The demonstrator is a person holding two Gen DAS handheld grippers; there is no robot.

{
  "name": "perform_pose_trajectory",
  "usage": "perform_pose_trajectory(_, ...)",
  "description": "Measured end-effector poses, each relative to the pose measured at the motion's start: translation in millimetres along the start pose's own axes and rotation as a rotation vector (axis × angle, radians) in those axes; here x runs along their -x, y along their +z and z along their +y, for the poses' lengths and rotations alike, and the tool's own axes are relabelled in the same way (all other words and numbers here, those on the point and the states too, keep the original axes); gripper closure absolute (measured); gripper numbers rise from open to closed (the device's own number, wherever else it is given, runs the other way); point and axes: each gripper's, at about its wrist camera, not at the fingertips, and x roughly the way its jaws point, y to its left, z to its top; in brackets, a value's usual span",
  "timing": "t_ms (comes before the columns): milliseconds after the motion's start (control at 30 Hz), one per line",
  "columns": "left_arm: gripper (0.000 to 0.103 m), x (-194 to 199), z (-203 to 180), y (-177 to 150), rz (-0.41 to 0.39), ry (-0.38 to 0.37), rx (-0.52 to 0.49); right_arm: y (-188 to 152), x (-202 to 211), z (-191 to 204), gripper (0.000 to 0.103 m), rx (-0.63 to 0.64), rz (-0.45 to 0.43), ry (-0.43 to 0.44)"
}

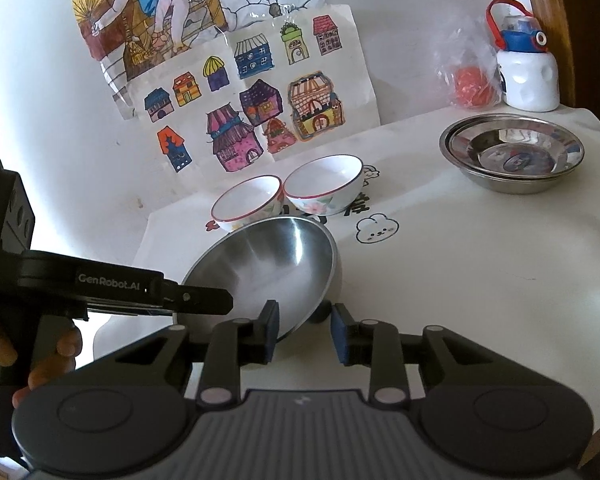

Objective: Organize plates and bowls
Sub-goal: 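Carry the steel bowl with both grippers and lower it beside the duck sticker, then open both grippers and move them toward the red-rimmed white bowl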

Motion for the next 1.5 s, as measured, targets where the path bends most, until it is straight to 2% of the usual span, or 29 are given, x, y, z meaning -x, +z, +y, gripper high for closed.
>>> perform_pose_trajectory(100, 0.057, 0.7, 3.6, -0.7, -0.012, 0.001, 0.009, -1.3, 1.4, -1.0, 0.062, -0.003, -0.006, 0.006)
perform_pose_trajectory(300, 0.043, 4.4, 12.1, 0.6, -0.038, 0.006, 0.027, -2.4, 4.0, -1.3, 0.051, 0.004, -0.021, -0.013)
perform_pose_trajectory(367, 0.038, 8.6, 13.4, 0.6, -0.056, 0.01, 0.026, -2.7, 6.9, -1.5, 0.042, 0.008, -0.033, -0.021)
perform_pose_trajectory(467, 0.024, 16.2, 16.4, 2.1, -0.095, 0.011, 0.022, -1.8, 11.9, -2.6, 0.028, 0.004, -0.056, -0.024)
perform_pose_trajectory(567, 0.014, 23.9, 19.6, 6.4, -0.134, 0.008, 0.012, 1.2, 17.6, -4.5, 0.014, 0.003, -0.091, -0.026)
perform_pose_trajectory(600, 0.011, 26.3, 20.5, 8.1, -0.148, 0.007, 0.009, 2.3, 19.1, -4.9, 0.013, 0.002, -0.103, -0.03)
perform_pose_trajectory(767, 0.007, 34.2, 25.0, 19.9, -0.21, 0.018, -0.004, 12.4, 23.0, -11.4, 0.002, -0.018, -0.159, -0.039)
perform_pose_trajectory(900, 0.002, 37.1, 22.6, 32.3, -0.254, 0.014, -0.026, 21.0, 21.4, -19.4, 0.0, -0.05, -0.192, -0.04)
perform_pose_trajectory(1067, 0.001, 36.1, 20.0, 46.7, -0.294, 0.019, -0.05, 31.8, 15.3, -26.0, 0.0, -0.069, -0.223, -0.035)
perform_pose_trajectory(1333, 0.001, 16.1, 15.8, 77.8, -0.292, 0.019, -0.09, 56.5, -9.4, -32.3, 0.0, -0.104, -0.244, -0.013)
perform_pose_trajectory(1500, 0.001, -7.7, 14.0, 99.6, -0.239, -0.02, -0.089, 65.9, -34.6, -39.9, 0.0, -0.135, -0.219, 0.007)
